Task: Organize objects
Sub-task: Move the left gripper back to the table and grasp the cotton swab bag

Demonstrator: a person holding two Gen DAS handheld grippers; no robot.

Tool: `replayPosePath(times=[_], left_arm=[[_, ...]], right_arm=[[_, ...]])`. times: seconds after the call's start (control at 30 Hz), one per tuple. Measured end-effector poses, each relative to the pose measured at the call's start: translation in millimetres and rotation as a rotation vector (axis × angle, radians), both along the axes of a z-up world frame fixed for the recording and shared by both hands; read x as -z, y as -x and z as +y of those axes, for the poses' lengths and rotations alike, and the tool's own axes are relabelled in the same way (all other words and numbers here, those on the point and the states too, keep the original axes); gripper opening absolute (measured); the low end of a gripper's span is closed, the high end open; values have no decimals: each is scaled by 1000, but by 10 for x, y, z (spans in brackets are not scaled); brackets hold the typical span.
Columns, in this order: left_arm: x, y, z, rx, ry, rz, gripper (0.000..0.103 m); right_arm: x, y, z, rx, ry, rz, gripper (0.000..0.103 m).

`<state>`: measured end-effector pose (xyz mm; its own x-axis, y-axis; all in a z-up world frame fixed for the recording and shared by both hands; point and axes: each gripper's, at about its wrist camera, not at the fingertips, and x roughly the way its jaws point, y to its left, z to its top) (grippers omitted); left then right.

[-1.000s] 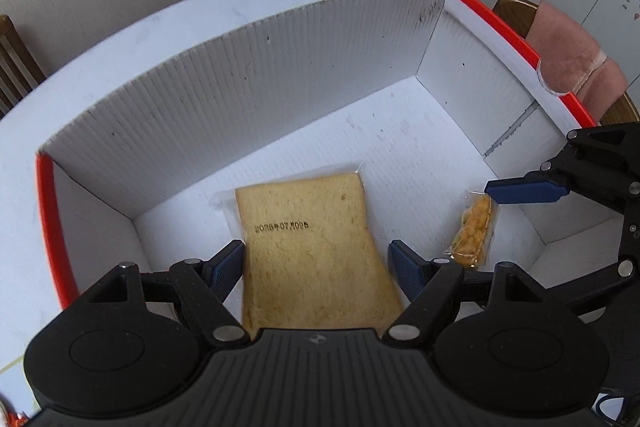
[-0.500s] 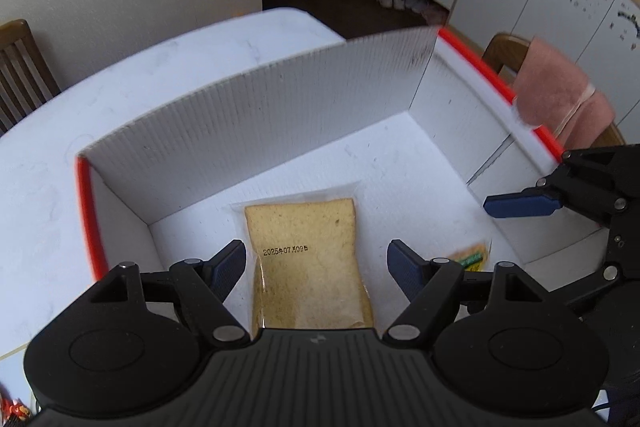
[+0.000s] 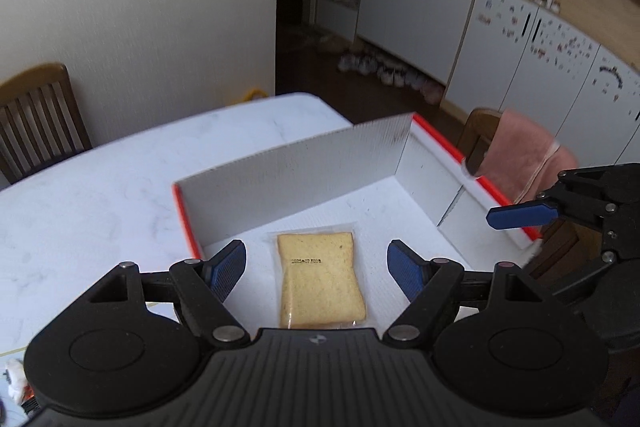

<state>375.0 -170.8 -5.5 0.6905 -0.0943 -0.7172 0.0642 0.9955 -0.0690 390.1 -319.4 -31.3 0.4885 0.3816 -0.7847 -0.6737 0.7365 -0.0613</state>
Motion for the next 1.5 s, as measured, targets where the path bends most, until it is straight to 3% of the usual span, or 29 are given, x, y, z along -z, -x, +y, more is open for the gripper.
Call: replayPosePath(times=[0.33, 0.5, 0.7, 0.77, 0.9, 1.1, 1.5], left_arm=[[-343, 860, 343, -11, 6, -141, 78], [-398, 1300, 625, -15, -36, -169, 78], [-366, 1746, 1023, -33, -55, -178, 85], [-344, 1880, 1164, -42, -67, -181, 93], [-262, 2125, 1450, -62, -68, -178, 100], [-32, 2422, 1886, -126, -72, -173, 103], [671, 2690, 2491, -199, -95, -86, 103]], right_arm=[[-268, 654, 307, -3, -53, -93, 74], [-321, 994, 565, 12, -100, -87, 78], [-271, 1334, 946, 13, -140, -68, 88], [-234, 1437, 1082, 2, -139, -66, 90], [-154, 1612, 1347, -15, -132, -72, 100], [-24, 1764, 1675, -28, -101, -90, 101], [475, 1748, 2174, 104, -56, 32, 101]])
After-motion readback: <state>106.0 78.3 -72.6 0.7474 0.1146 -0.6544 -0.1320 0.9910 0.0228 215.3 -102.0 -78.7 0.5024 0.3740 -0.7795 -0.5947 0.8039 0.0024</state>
